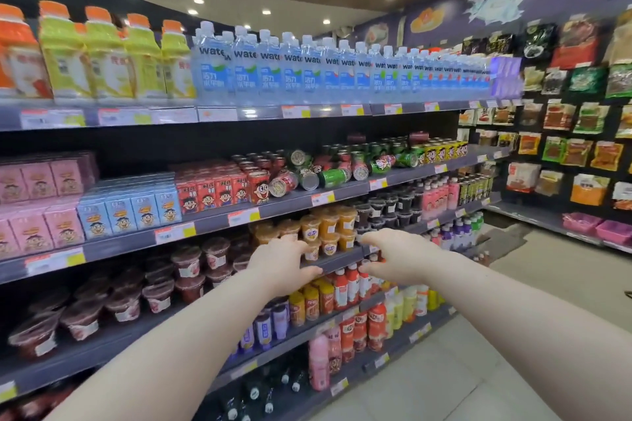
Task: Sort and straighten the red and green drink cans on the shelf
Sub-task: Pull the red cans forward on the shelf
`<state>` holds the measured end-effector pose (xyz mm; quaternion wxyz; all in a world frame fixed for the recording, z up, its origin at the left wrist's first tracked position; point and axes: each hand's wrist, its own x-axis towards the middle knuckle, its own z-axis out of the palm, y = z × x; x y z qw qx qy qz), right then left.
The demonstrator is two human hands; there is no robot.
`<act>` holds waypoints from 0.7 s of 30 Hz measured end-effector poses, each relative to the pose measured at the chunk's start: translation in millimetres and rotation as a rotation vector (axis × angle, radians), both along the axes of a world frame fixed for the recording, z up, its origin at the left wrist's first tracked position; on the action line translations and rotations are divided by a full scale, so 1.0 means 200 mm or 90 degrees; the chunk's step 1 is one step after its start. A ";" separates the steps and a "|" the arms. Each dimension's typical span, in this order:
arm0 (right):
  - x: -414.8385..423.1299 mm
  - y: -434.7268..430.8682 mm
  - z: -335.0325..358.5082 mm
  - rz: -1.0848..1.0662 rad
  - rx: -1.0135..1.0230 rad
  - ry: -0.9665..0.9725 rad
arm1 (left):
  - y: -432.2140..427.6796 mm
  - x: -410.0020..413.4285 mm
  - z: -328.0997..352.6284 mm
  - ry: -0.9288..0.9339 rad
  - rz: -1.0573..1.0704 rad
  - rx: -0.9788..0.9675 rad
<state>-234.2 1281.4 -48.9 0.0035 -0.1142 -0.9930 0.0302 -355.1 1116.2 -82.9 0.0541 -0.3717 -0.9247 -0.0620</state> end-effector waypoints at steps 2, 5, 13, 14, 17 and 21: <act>-0.10 0.07 -0.02 0.024 -0.007 0.004 | 0.07 -0.10 0.00 -0.004 0.012 -0.001; -0.25 0.21 -0.04 0.045 -0.002 0.011 | 0.19 -0.29 0.00 -0.002 0.019 0.005; -0.79 0.57 0.03 0.065 -0.024 0.056 | 0.50 -0.90 0.04 0.006 0.057 0.068; -0.87 0.60 0.03 0.070 -0.026 0.060 | 0.53 -0.97 0.04 0.015 0.060 0.070; -1.09 0.66 0.00 0.096 -0.046 0.069 | 0.57 -1.14 0.06 0.039 0.076 0.091; -1.36 0.72 -0.05 0.141 -0.073 0.056 | 0.59 -1.32 0.06 0.048 0.126 0.092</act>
